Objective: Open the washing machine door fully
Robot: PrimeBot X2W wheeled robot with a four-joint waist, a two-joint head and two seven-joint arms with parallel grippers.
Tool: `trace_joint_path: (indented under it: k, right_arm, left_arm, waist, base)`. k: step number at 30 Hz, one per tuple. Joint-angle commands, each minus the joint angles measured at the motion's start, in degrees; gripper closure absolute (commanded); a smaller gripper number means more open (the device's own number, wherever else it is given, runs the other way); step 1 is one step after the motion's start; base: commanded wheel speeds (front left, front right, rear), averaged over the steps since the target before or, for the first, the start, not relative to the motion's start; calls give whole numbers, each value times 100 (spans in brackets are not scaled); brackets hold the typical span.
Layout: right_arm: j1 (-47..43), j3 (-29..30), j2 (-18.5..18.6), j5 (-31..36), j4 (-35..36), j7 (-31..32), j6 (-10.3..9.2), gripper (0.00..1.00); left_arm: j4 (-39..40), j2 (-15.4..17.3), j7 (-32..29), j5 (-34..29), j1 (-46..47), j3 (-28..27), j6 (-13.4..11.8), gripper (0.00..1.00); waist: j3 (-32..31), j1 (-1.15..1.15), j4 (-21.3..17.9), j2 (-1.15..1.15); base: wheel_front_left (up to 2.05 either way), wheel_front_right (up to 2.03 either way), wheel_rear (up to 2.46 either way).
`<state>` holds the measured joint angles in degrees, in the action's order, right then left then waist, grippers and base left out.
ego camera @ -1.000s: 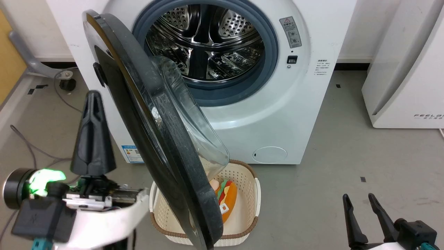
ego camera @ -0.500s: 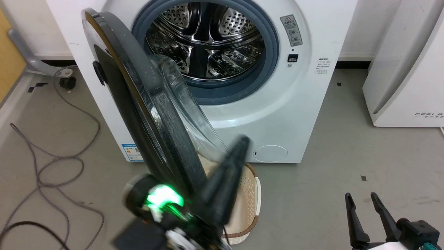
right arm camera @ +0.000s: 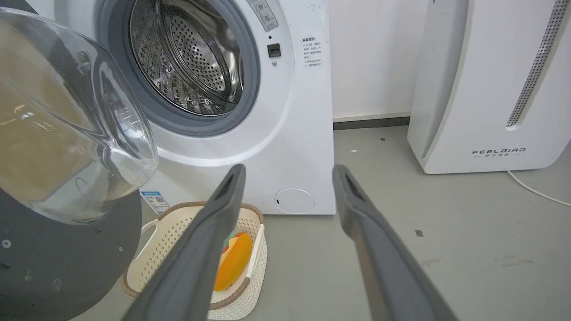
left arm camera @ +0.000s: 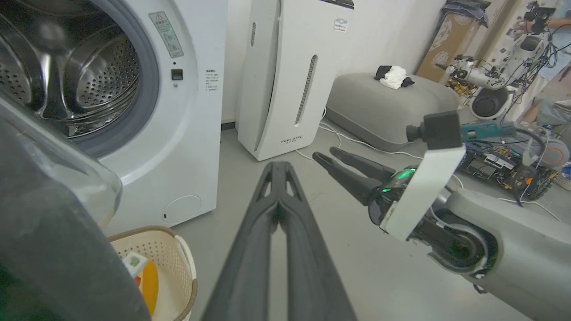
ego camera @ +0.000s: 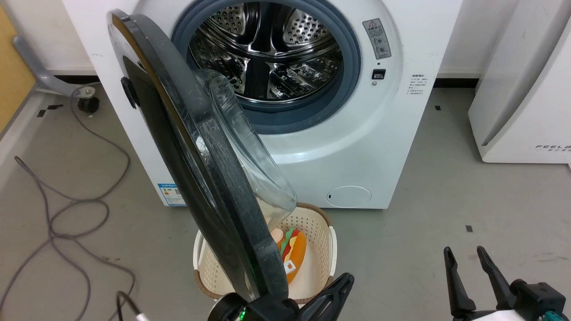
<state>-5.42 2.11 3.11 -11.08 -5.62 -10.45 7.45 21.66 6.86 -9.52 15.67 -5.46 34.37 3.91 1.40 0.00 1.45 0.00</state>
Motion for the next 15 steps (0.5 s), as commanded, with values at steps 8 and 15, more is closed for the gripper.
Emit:
trace_joint_path:
  k: [8, 15]
  right_arm:
    - [91, -43, -24, 10, 4, -8, 3, 0]
    - [76, -38, -24, -16, -25, -10, 3, 0]
  left_arm:
    - [-1149, -129, 348, -273, 494, -159, -242, 100]
    - [-1762, -222, 590, -296, 822, -335, -476, 100]
  waist:
    - [35, 0, -10, 0]
    - [54, 0, -14, 0]
  base:
    - [0, 0, 0]
    - [0, 0, 0]
